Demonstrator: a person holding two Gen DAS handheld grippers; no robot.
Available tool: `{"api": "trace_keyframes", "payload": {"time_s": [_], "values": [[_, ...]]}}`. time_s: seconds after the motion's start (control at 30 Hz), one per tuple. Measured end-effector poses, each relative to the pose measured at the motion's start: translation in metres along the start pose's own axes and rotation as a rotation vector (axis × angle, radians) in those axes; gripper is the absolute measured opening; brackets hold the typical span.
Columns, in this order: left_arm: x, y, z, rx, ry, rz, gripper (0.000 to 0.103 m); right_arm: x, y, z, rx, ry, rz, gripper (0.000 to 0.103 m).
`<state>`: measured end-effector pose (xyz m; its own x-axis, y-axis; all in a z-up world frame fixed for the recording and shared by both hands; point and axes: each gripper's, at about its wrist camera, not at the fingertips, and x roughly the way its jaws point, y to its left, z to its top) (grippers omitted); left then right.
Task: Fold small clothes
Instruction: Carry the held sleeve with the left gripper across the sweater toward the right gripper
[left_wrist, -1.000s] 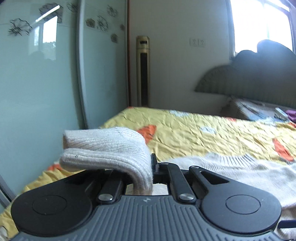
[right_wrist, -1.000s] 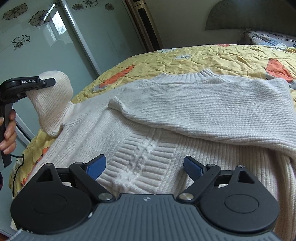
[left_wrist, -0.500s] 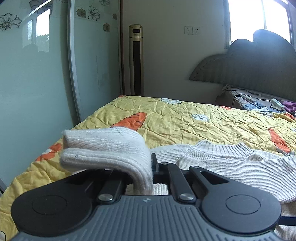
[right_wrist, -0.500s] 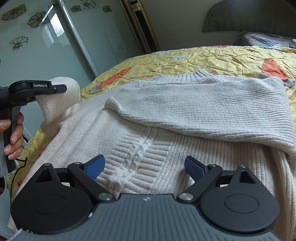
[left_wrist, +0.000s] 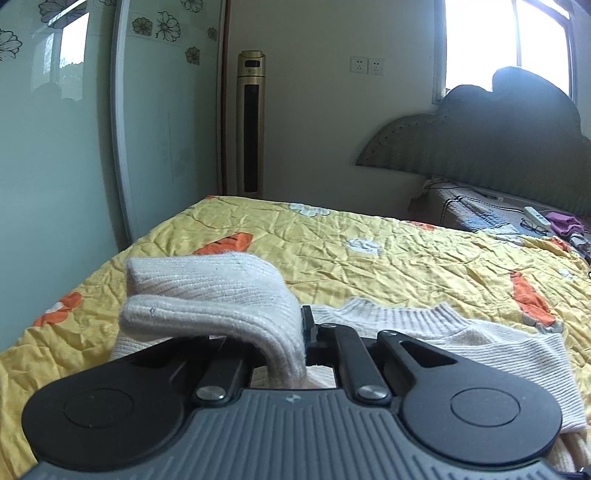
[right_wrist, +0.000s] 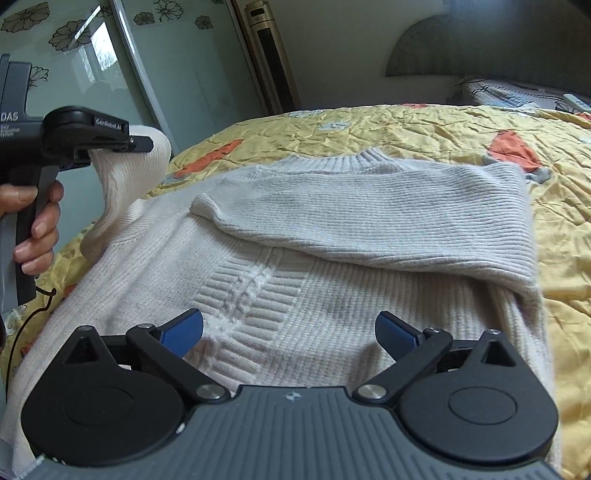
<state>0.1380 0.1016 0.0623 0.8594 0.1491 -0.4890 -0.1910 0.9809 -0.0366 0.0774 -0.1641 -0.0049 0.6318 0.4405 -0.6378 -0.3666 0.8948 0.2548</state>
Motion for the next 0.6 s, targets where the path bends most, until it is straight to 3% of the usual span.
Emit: {"api": "trace_keyframes", "payload": {"time_s": [0.3,0.6], "values": [[0.0,-0.041,0.004,0.034,-0.005,-0.067,0.007,-0.009,-0.018,-0.01,0.042,-0.008,-0.031,0.102],[0.002,-0.078,0.001,0.084,0.01,-0.114,0.007,-0.016,-0.018,-0.015,0.0,-0.045,-0.087,0.102]]}}
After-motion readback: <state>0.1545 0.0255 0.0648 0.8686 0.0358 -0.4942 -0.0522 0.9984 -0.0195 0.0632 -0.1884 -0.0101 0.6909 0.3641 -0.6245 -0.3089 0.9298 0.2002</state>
